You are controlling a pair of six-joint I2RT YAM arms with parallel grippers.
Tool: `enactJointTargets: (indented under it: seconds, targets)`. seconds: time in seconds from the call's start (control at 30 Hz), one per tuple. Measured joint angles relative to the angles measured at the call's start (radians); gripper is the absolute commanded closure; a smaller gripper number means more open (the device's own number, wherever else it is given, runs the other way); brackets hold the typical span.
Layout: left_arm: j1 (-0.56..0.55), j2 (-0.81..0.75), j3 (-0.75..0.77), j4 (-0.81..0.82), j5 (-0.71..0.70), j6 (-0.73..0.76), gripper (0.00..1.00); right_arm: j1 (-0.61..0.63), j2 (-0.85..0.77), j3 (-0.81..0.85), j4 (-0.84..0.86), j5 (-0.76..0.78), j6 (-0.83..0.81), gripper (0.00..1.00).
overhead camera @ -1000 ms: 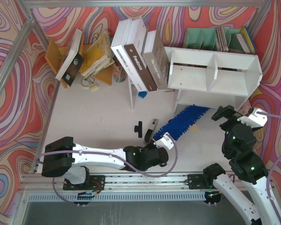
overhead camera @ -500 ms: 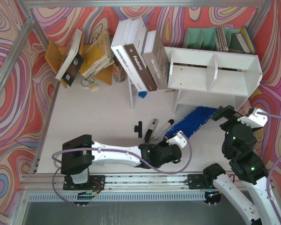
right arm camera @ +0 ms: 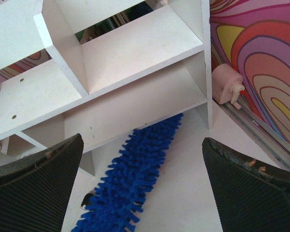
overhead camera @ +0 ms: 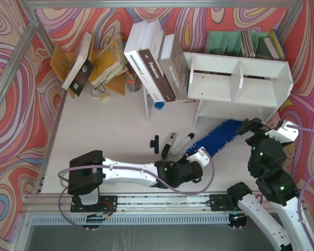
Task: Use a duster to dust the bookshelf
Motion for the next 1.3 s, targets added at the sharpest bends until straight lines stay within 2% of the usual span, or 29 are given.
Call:
enactJointTargets:
  seconds: [0.17,0.47,0.7,0.97,1.3]
  targets:
    - [-0.001,-0.110,-0.106,-0.032,-0.044,-0.064,1.00,0.000,0.000,0.000,0.000,0.000,0.000,0.01]
    - [-0.010,-0.288,-0.198,-0.219,-0.083,-0.280,1.00,0.000,0.000,0.000,0.001,0.000,0.000,0.01]
    - [-0.022,-0.293,-0.207,-0.293,-0.081,-0.399,1.00,0.000,0.000,0.000,0.001,0.000,-0.001,0.01]
    - [-0.024,-0.288,-0.217,-0.300,-0.072,-0.414,1.00,0.000,0.000,0.000,0.002,0.000,-0.004,0.01]
    - [-0.024,-0.210,-0.199,-0.387,-0.023,-0.428,1.00,0.000,0.000,0.000,0.002,0.000,-0.005,0.01]
